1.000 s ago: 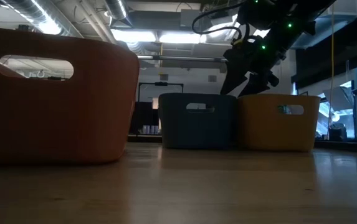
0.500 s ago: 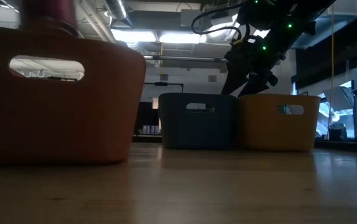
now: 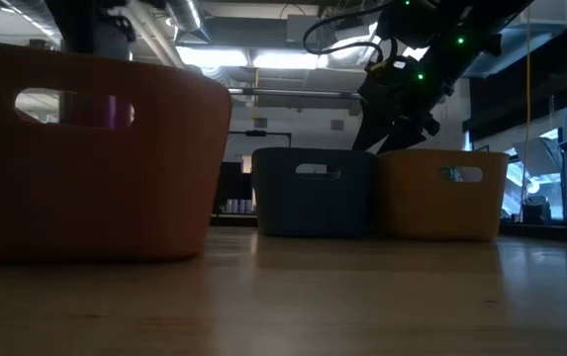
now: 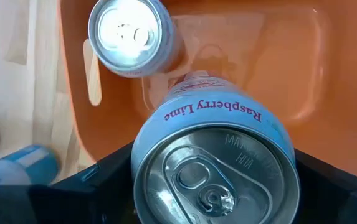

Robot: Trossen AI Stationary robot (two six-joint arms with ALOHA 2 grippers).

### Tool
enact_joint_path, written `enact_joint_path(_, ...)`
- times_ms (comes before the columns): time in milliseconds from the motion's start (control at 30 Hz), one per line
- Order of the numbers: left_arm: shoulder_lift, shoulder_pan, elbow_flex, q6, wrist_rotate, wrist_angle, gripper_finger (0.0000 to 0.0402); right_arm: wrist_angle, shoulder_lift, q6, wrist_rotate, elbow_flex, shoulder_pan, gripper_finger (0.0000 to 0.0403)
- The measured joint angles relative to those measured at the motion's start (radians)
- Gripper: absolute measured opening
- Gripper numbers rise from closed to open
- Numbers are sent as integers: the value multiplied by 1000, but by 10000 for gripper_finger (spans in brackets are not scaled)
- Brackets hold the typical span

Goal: Sort soda cans
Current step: Put the pink-white soda can into the orange bin

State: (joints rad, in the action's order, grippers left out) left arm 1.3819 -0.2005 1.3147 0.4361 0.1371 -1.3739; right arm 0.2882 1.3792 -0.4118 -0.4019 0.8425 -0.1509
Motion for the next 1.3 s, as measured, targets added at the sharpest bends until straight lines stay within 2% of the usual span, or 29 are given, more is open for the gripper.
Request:
enact_joint_path(367, 0, 105, -192, -32, -6, 115, 293, -3, 0, 0, 13, 0, 1, 358)
enact_joint_path(700, 0, 172, -313, -93, -6, 251, 293, -3, 0, 1, 12, 0, 1, 358)
enact_joint_path(867, 1, 178, -344, -107, -6, 274, 295, -2, 0, 2, 11, 0, 1, 358)
enact_joint_path(1100, 0, 176, -359, -113, 3, 286, 335, 0, 0, 1, -9, 0, 1, 358)
enact_joint_path(1300, 0, 176, -341, -135, 4, 268, 342, 0, 0, 2, -10, 0, 1, 358)
